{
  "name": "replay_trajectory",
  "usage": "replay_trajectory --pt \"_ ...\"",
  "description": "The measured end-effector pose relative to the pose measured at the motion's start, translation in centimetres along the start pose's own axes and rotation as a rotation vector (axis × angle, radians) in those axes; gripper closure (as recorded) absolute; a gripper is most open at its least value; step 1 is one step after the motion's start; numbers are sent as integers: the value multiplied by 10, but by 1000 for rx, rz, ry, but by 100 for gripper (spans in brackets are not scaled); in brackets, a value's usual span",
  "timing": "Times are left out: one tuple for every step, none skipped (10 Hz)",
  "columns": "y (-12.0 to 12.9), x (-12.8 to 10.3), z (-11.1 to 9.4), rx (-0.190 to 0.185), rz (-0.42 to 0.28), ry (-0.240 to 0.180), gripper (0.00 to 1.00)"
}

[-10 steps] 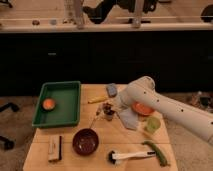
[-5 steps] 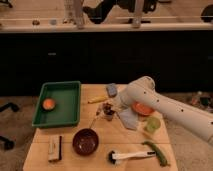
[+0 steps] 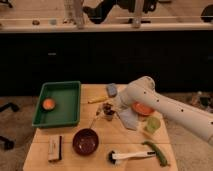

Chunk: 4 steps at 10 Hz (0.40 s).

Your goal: Place grapes in metal cup

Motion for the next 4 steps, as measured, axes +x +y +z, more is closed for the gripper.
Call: replay_trajectory --pt "0 0 0 0 0 0 20" --pt "0 0 0 0 0 0 20" --pt "0 0 0 0 0 0 20" --pt "0 0 0 0 0 0 20"
